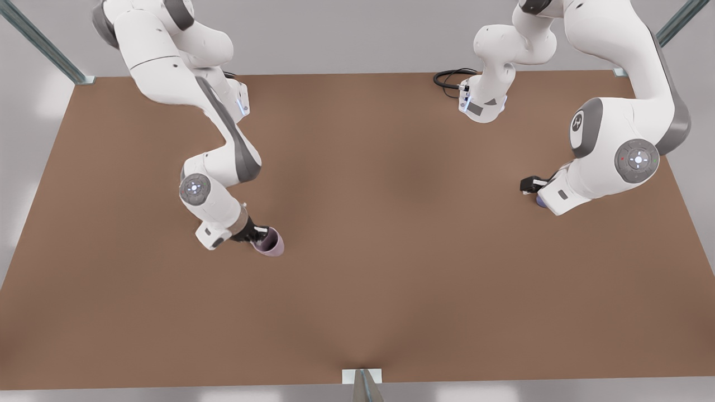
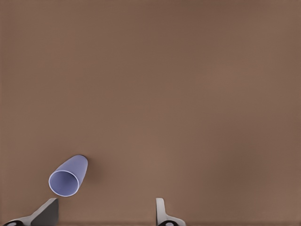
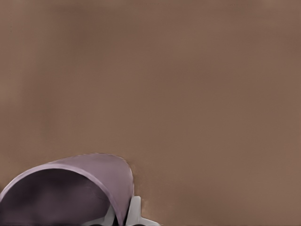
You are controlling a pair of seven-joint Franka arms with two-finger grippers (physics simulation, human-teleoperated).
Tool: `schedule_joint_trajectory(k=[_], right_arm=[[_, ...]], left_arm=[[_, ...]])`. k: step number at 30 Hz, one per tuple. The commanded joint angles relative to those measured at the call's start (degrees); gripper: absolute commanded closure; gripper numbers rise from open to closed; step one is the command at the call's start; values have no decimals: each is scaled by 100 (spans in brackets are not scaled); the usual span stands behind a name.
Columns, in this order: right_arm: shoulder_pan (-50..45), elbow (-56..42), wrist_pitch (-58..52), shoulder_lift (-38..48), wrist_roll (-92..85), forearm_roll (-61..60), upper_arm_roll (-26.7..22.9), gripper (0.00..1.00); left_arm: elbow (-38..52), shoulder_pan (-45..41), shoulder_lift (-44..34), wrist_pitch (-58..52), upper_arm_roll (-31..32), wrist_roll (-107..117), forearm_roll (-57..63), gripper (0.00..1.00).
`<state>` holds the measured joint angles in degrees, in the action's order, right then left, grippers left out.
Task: Stack the cups, with the pink cup at the bottom and the purple cup at the top
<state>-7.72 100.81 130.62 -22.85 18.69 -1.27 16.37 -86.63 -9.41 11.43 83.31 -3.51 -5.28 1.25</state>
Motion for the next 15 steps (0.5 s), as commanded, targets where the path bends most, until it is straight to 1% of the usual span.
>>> schedule_joint_trajectory(k=[1, 3, 4, 6, 7, 8, 10, 11, 13, 14, 15], right_arm=[[-625, -1219, -1460, -622, 924, 188, 6, 79], [-1301, -2362, -1750, -1361, 2084, 487, 6, 79], [-1706, -3284, -2058, -1896, 2576, 488, -20, 79], [-2224, -4462, -2383, -2591, 3201, 496, -38, 79], [-2567, -5174, -2619, -3074, 3369, 488, -204, 79], [-2831, -5642, -2814, -3321, 3395, 479, -336, 79], [-2928, -5941, -2701, -3681, 3395, 470, -328, 79], [-3034, -5976, -2445, -3858, 3404, 479, -337, 79], [-3087, -6003, -2392, -3955, 3395, 470, -337, 79], [-3104, -5976, -2436, -3990, 3404, 479, -345, 79], [-3253, -5968, -2445, -4051, 3395, 479, -539, 79]], left_arm=[[-3, 0, -9, -8, -1, 18, 7, 0], [-3, 0, -9, -8, -1, 18, 7, 0], [-3, 0, 0, -8, -1, 18, -2, 0], [-3, 0, 9, -8, -1, 18, 7, 0], [-3, 0, 9, -8, -1, 18, 7, 0], [-3, 0, 9, -8, -1, 18, 7, 0], [-3, 0, 9, 1, -1, 18, 7, 0], [-3, 0, 26, 45, -1, 18, -2, 0], [14, 44, 167, 115, -9, -17, 121, 0], [23, 62, 211, 282, -273, -26, 147, 0], [23, 71, 220, 299, -484, -35, 147, 0]])
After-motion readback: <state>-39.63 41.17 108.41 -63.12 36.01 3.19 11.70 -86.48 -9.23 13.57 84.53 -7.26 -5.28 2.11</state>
